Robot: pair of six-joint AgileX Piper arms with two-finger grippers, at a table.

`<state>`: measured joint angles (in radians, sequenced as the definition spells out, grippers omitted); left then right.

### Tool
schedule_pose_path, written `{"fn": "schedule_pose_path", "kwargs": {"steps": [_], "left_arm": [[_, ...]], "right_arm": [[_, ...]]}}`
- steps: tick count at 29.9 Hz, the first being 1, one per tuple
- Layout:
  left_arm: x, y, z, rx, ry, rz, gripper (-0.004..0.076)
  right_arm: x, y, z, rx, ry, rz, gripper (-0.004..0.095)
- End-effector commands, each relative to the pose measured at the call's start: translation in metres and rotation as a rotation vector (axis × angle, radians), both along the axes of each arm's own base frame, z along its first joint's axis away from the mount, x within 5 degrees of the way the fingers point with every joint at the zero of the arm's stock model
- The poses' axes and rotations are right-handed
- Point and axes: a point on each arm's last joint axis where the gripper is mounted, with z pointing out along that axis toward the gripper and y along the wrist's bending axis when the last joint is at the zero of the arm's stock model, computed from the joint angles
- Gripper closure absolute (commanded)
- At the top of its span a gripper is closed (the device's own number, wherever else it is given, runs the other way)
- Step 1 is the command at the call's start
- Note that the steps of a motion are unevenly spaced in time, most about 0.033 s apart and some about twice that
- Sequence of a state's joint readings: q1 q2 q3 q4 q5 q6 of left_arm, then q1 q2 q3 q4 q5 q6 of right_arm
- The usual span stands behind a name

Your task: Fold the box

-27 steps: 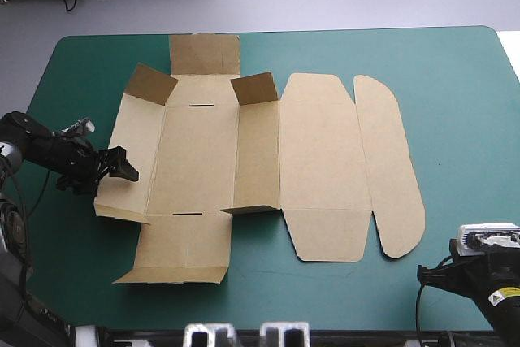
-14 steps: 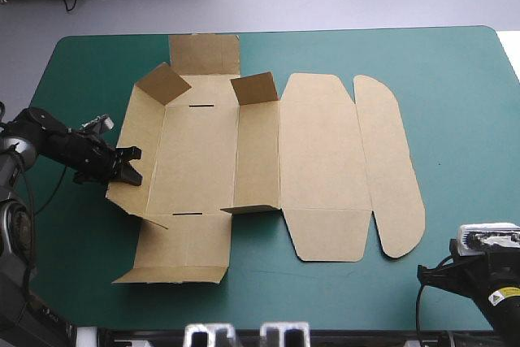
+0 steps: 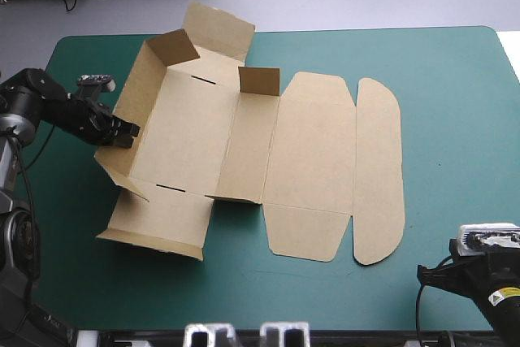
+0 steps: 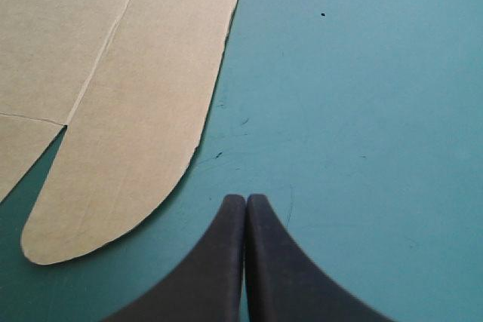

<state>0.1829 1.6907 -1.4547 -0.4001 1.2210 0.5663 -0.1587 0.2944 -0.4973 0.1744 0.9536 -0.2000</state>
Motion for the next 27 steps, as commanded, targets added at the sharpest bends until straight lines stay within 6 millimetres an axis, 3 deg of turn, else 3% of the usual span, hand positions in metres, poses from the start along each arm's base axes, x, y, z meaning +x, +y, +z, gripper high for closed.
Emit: {"fn": "schedule_pose_path", "kwargs": {"steps": [1,6,12,22,27], "left_arm": [[-0.008,-0.032,0.049,0.124,-0.125,-0.211,0.0733],[-0.003,-0.081,0.076,0.345,-0.304,-0.437,0.0733],[-0.001,-0.121,0.097,0.563,-0.501,-0.567,0.0733],[-0.014,-0.183,0.106,0.622,-0.694,-0.727,0.0733],[-0.037,-0.222,0.114,0.615,-0.803,-0.833,0.0733]], "right_arm": [[0.004,-0.001,0.011,0.001,-0.070,-0.007,0.0921],[0.004,0.000,0.011,0.005,-0.067,-0.006,0.0921],[0.000,0.003,0.007,0.041,-0.009,0.015,0.0921],[-0.002,0.004,0.003,0.036,0.036,0.023,0.0921],[-0.002,0.003,0.007,0.020,0.025,0.025,0.0921]]}}
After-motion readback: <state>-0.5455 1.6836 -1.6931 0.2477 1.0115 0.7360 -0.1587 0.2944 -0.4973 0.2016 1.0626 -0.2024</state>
